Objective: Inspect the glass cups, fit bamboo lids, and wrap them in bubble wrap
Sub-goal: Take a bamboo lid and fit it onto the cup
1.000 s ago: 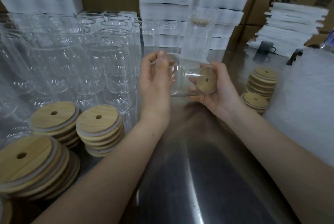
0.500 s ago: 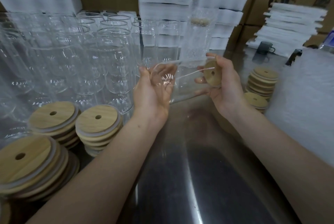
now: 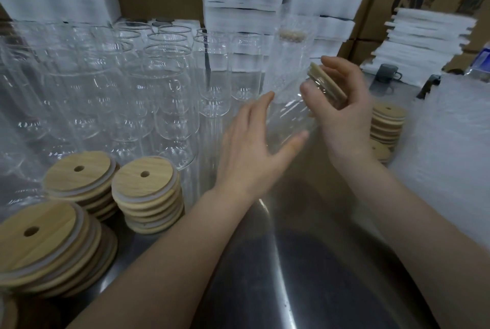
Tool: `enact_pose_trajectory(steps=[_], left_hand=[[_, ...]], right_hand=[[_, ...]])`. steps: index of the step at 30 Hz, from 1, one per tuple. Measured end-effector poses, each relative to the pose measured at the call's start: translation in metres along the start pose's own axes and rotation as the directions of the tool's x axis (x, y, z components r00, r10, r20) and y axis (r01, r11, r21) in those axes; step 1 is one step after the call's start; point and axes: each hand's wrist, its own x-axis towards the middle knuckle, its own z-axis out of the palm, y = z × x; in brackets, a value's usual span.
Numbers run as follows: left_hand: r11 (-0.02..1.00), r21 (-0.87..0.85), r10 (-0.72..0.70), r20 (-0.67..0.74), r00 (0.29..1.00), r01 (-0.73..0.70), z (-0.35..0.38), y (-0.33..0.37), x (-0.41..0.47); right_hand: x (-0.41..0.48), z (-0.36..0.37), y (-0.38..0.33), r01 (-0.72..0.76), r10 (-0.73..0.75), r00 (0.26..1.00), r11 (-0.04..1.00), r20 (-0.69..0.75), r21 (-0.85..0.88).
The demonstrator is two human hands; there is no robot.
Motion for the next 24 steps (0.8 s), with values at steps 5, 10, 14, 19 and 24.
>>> enact_pose_trajectory(steps=[5,10,14,19,24], left_hand=[[0.998,0.053,-0.023,0.009,1.0,0.022,0.006,-0.004,0.0],[0.976,-0.151,-0.177,-0.129,0.976,0.157,0.003,-0.005,0.001],[0.948,-0.215,-0.276,-0.193,0.942,0.234,-0.004,-0.008,0.005],[0.927,-0.248,-0.337,-0.224,0.915,0.28,-0.007,-0.01,0.008],[0.927,-0.236,-0.35,-0.258,0.901,0.292,-0.007,-0.013,0.009]], right_hand=[[-0.005,0.005,-0.006,0.176,-0.166,0.98,0.981,0.106,-0.087],[0.0,0.004,-0.015,0.167,-0.148,0.979,0.977,0.142,-0.133],[0.019,-0.021,-0.019,0.068,-0.166,0.978,0.829,-0.128,-0.555],[0.045,-0.063,-0.025,-0.323,0.17,0.946,0.399,-0.277,-0.858],[0.062,-0.1,-0.017,-0.354,0.299,0.926,0.476,-0.23,-0.805]])
